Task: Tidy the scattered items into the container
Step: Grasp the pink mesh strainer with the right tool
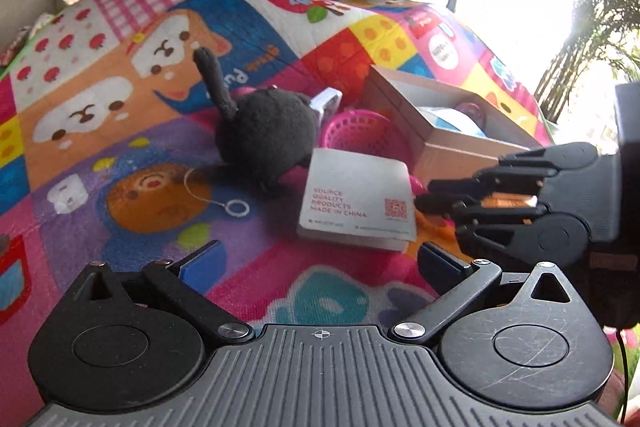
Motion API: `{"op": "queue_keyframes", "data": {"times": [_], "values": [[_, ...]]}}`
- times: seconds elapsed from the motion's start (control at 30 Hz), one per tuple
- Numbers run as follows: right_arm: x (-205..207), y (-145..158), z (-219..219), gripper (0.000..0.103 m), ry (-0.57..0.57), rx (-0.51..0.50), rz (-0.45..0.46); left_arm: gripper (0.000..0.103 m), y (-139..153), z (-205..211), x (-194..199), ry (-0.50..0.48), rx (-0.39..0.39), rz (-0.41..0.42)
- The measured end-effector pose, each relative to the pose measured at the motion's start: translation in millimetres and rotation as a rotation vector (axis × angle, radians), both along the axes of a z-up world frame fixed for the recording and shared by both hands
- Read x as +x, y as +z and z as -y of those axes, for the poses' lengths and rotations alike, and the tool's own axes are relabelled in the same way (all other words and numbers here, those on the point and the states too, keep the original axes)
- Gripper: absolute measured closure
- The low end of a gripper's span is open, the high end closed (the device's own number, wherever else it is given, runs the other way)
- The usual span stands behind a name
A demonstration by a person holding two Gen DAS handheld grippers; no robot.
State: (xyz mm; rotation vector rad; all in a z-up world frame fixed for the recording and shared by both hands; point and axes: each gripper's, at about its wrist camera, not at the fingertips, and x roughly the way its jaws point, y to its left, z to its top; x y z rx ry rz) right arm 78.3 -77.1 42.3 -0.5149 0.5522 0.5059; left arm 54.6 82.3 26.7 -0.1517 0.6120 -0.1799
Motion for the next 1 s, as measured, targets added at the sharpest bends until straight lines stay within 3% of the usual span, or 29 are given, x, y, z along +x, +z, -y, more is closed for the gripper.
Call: {"op": "queue_keyframes", "data": {"times": [0.17,0.37,0.67,0.93,1.0], "values": [[-50,11,2,0.091,0.123,0.006,0.005,0.0,11,-8,-3,-0.005,-0.001,0.027],[-80,14,8,0.091,0.167,-0.006,0.013,0.0,5,17,-8,-0.194,0.068,0.004],[-71,9,34,0.091,0.057,0.045,-0.056,0.0,-8,57,-17,-0.32,0.361,0.023],[-36,24,42,0.088,-0.001,0.259,-0.143,0.0,-15,59,-17,-0.303,0.377,-0.008],[-21,25,41,0.076,-0.022,0.313,-0.183,0.0,-16,58,-16,-0.304,0.385,-0.016]]}}
